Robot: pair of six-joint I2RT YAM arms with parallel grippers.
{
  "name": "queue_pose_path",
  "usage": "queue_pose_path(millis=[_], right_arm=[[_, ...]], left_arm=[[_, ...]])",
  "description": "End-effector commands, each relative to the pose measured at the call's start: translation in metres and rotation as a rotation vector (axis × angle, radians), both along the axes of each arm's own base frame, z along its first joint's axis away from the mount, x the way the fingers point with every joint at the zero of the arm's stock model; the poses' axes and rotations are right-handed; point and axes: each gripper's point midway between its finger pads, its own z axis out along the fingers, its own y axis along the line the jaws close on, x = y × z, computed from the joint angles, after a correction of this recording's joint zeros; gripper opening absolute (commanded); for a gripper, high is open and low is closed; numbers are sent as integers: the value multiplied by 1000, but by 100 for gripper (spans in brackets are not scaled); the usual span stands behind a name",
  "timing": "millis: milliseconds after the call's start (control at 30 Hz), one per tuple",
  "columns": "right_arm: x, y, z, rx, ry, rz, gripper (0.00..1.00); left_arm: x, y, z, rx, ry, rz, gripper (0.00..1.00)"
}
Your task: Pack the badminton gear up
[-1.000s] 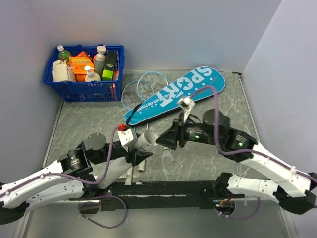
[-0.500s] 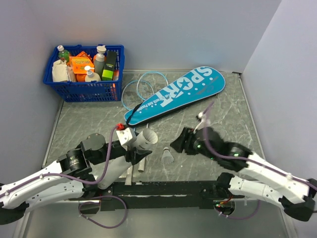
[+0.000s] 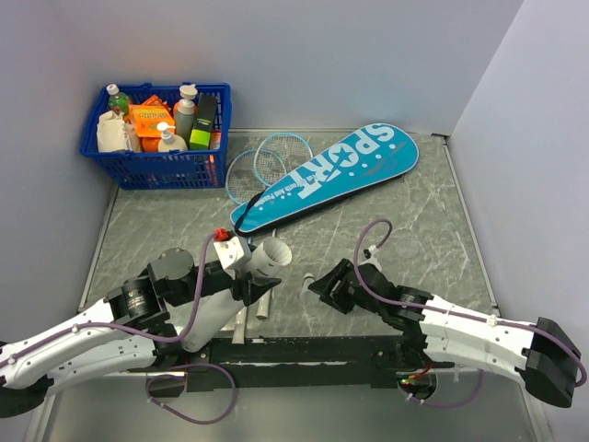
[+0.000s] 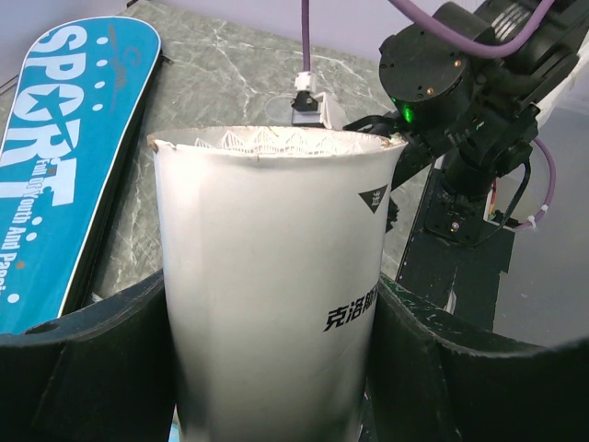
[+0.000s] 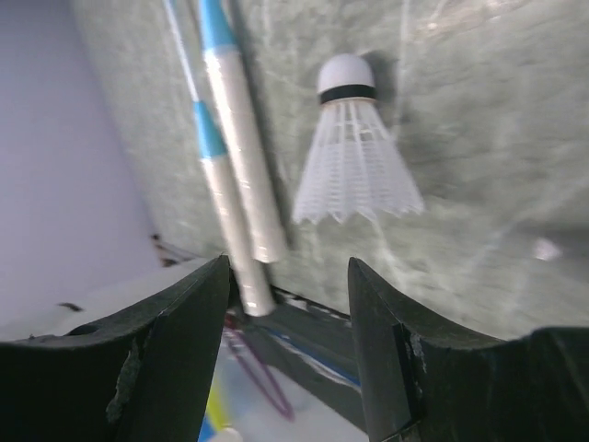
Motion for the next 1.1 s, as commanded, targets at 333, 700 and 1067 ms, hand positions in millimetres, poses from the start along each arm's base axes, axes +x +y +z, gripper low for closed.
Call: queue_pose_path(millis=[333, 700, 1067], right_arm=[[26, 32, 16, 213, 13, -117, 62], [42, 9, 10, 90, -38, -207, 62], [61, -6, 12, 21, -77, -240, 47]], left_arm=[[-7, 1, 16, -66, 53, -8, 1], [-6, -1, 12, -51, 60, -9, 1], [-5, -2, 10, -43, 60, -6, 1]])
